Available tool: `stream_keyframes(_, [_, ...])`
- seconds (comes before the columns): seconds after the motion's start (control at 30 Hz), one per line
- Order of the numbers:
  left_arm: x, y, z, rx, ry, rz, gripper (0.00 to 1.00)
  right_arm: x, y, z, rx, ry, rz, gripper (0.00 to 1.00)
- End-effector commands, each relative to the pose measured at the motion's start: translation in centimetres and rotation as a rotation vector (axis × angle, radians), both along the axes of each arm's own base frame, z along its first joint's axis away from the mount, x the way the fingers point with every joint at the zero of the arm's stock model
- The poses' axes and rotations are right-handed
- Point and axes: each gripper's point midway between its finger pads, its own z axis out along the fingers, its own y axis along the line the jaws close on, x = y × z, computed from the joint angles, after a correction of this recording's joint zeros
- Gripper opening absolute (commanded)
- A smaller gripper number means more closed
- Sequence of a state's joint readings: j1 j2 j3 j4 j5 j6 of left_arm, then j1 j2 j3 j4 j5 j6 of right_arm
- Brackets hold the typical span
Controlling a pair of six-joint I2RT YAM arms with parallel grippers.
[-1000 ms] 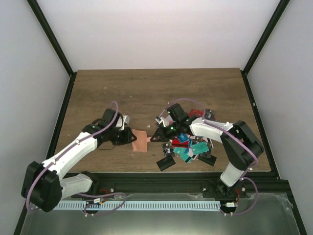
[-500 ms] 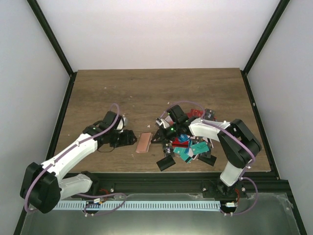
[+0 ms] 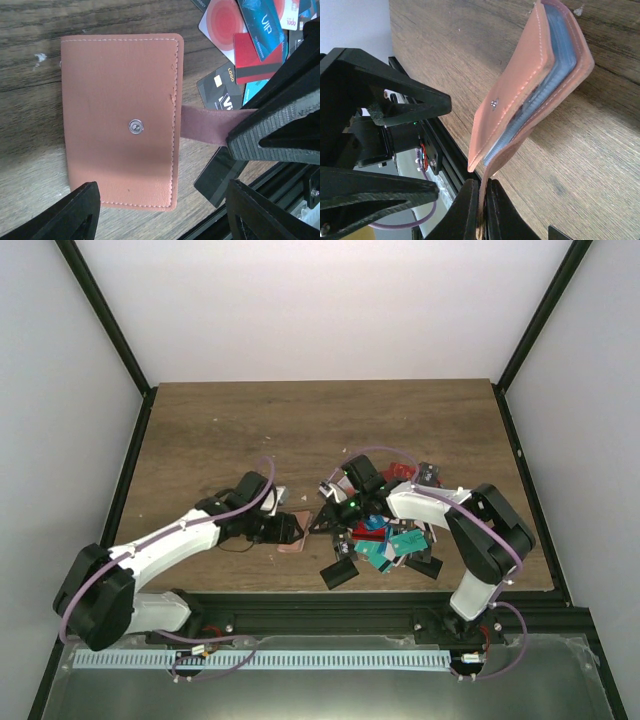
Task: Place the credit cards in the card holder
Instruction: Open the card holder at the center of the board.
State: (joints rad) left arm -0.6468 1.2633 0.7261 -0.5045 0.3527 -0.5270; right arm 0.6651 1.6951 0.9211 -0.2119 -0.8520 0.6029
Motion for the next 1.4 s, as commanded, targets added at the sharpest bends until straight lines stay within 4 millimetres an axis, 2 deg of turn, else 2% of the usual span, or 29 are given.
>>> stream_keyframes(0.0, [0.5,-1.2,-0.4,0.002,-0.038,-0.05,0.71,-0.3,0.0,0.8,0.02,-0.017,0.007,0.01])
stream_keyframes(0.2, [0.7,-1.7,-1.6,0.036,-0.03,-0.078,0.69,-0.2,0.2,0.8,0.026,-0.015,0.011,0.01])
stream_keyframes(0.37, [1.2,-1.2,-3.0,0.102,-0.025,-0.064,0.62,-0.1,0.3,0.8,0.026,-0.023,0.018,0.01])
stream_keyframes(0.5, [1.6,-0.9,-3.3,0.134,-0.032,-0.056,0.58,-0.1,0.3,0.7,0.023,-0.022,0.026,0.01])
stream_keyframes(0.63, [2.0,-0.5,-2.8,0.157,-0.052,-0.037,0.53,-0.2,0.3,0.4,0.019,-0.021,0.031,0.01])
stream_keyframes(0.9, [2.5,0.4,-0.7,0.17,-0.093,0.002,0.53,-0.3,-0.2,-0.5,-0.009,-0.013,0.033,0.01])
stream_keyframes(1.17, [3.2,2.8,-0.3,0.239,-0.109,0.071,0.5,-0.5,-0.4,-1.1,-0.027,-0.005,0.033,0.01])
stream_keyframes(1.23, [3.2,2.2,0.0,0.206,-0.115,0.041,0.52,-0.5,-0.4,-1.3,-0.029,-0.002,0.035,0.01])
stream_keyframes(1.3, [2.5,0.4,0.3,0.115,-0.097,-0.03,0.58,-0.4,-0.3,-1.3,-0.027,-0.004,0.034,0.01])
stream_keyframes(1.37, [2.0,-0.6,0.1,0.082,-0.089,-0.064,0.62,-0.4,-0.3,-1.1,-0.025,-0.007,0.034,0.01])
